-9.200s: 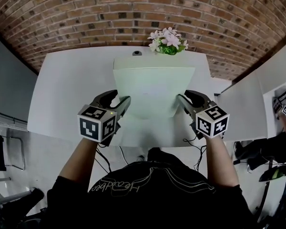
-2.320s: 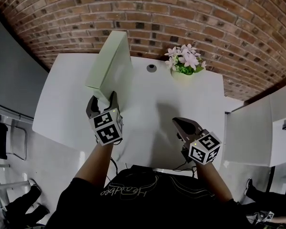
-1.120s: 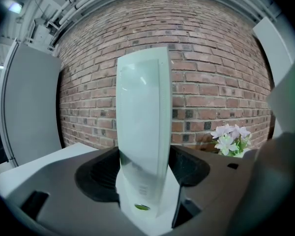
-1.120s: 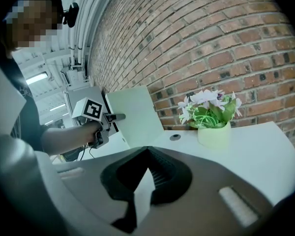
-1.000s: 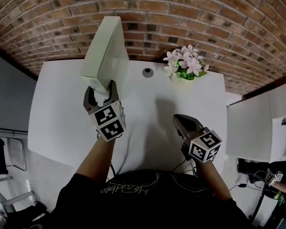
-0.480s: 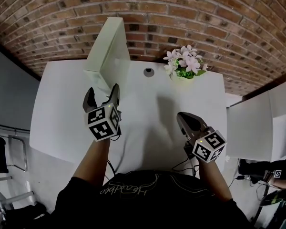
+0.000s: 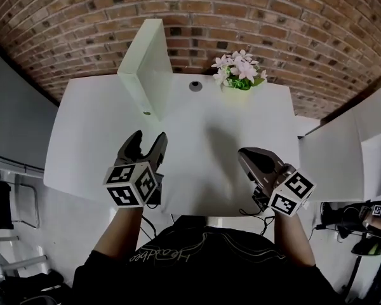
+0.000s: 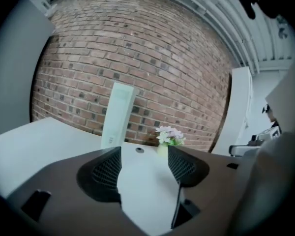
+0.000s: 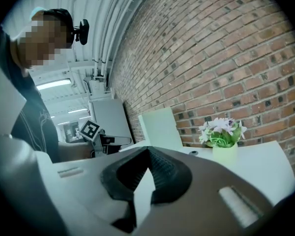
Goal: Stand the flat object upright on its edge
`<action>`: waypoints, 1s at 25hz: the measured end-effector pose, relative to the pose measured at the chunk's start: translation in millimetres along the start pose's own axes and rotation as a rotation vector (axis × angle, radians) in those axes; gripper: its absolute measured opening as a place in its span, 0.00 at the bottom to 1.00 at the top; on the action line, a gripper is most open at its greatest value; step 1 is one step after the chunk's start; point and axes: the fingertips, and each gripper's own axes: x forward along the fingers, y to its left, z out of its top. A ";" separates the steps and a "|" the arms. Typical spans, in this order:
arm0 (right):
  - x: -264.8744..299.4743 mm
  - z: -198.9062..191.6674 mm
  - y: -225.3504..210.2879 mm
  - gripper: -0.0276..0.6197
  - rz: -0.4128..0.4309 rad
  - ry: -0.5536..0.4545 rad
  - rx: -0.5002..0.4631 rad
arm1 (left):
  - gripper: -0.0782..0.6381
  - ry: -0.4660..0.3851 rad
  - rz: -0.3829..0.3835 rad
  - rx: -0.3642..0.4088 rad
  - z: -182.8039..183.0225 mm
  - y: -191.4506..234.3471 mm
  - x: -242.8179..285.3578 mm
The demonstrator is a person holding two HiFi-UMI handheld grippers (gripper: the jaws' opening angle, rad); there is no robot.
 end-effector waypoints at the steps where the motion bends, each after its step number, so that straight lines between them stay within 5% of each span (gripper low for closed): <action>1: -4.6 3.2 11.4 0.05 0.017 -0.002 -0.011 | 0.52 -0.005 -0.059 -0.011 -1.1 -14.2 -10.0; 9: -46.0 9.9 90.0 0.05 0.123 -0.040 -0.044 | 0.34 -0.050 -0.448 0.010 -8.5 -120.9 -90.7; 12: -65.6 6.9 108.7 0.05 0.133 -0.056 -0.056 | 0.11 -0.031 -0.486 0.024 -19.2 -138.7 -112.6; 25: -143.4 -0.9 193.8 0.05 0.179 -0.105 -0.079 | 0.11 -0.048 -0.637 0.127 -53.5 -225.3 -214.1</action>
